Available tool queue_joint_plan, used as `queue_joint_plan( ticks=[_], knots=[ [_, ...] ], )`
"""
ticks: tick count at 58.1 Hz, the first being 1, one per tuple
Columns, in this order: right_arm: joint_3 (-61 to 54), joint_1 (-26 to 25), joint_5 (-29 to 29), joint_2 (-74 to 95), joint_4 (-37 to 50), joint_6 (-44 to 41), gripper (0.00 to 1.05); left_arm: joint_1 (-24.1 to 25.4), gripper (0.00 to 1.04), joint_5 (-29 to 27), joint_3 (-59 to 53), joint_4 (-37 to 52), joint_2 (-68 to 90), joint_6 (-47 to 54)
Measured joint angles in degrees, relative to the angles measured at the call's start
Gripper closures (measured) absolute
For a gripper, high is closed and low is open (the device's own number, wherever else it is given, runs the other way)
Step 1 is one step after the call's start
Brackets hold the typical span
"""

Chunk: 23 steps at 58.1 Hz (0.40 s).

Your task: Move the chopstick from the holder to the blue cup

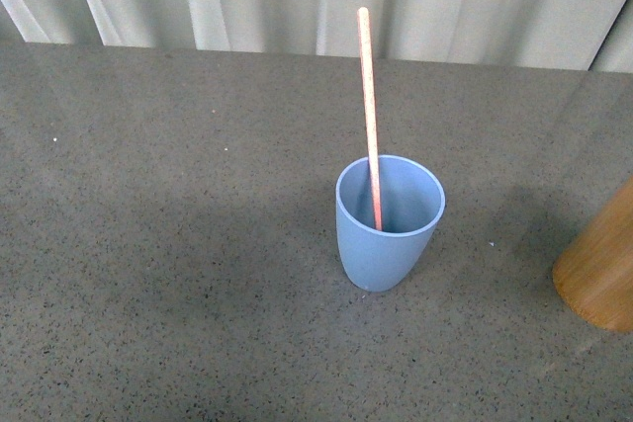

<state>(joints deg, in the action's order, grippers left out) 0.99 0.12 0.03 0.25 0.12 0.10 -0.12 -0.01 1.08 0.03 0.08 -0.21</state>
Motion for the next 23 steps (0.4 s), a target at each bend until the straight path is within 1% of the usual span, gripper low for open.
queue_joint_plan(
  ticks=[23],
  knots=[
    [0.0,0.0,0.0,0.0,0.0,0.0,0.1,0.0,0.07,0.0,0.0,0.0,0.0,0.0]
  ],
)
